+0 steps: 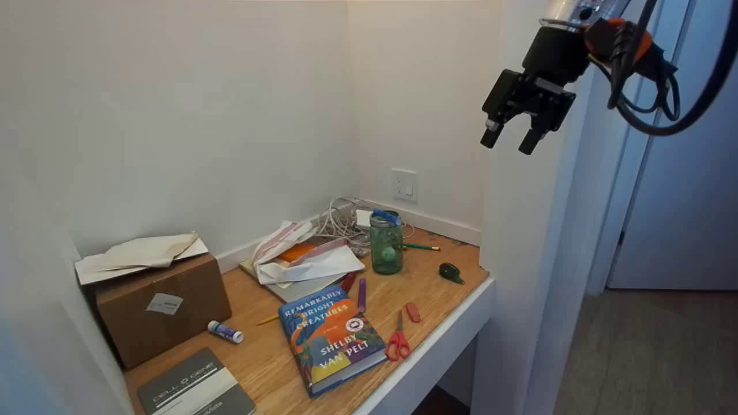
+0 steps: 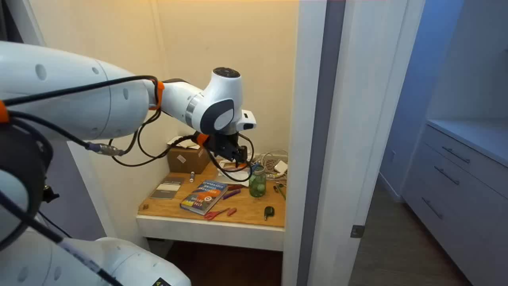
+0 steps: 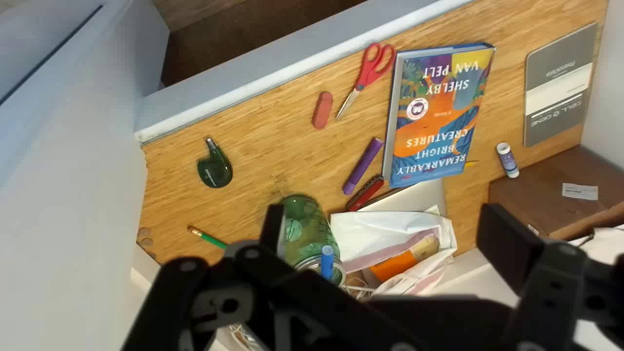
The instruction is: Put the blue marker on the table then put the purple marker on the green bottle
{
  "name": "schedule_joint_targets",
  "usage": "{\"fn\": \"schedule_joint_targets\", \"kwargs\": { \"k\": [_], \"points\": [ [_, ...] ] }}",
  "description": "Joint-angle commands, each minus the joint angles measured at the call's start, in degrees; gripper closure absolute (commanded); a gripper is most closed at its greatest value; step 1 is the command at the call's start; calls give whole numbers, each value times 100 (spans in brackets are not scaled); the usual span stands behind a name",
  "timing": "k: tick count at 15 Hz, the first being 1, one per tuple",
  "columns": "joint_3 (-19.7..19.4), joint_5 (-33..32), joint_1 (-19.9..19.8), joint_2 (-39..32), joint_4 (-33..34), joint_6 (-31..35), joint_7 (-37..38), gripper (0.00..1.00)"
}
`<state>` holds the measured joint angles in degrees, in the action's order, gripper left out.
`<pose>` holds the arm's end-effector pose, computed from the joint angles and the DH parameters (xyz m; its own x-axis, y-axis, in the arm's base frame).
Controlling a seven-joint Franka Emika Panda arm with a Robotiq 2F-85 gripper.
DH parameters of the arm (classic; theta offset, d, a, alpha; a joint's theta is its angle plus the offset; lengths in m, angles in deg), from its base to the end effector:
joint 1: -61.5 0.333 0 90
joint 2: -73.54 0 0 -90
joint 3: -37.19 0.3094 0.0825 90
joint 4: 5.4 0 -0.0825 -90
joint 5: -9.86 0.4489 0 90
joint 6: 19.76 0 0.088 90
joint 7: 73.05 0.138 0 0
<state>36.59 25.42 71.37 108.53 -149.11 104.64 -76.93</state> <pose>0.4557 0.0919 0.4611 0.9612 0.0700 0.2667 0.1371 -0.9604 -0.2423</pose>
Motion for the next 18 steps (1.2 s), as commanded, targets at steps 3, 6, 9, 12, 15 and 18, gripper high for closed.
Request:
{"fn": "schedule_joint_targets", "kwargs": {
  "k": [3, 6, 9, 12, 15, 18],
  "points": [
    [54, 40, -66, -2, 11, -20, -32, 0],
    [72, 99, 57, -644, 419, 33, -140, 0],
    [232, 45, 169, -1551, 1066, -60, -236, 0],
    [545, -243, 121, -2503, 1836, -109, -51, 0],
    [840, -678, 94, -3553, 2758, -52, 251, 0],
    [969, -1263, 155, -4384, 3437, 254, 607, 0]
  ]
}}
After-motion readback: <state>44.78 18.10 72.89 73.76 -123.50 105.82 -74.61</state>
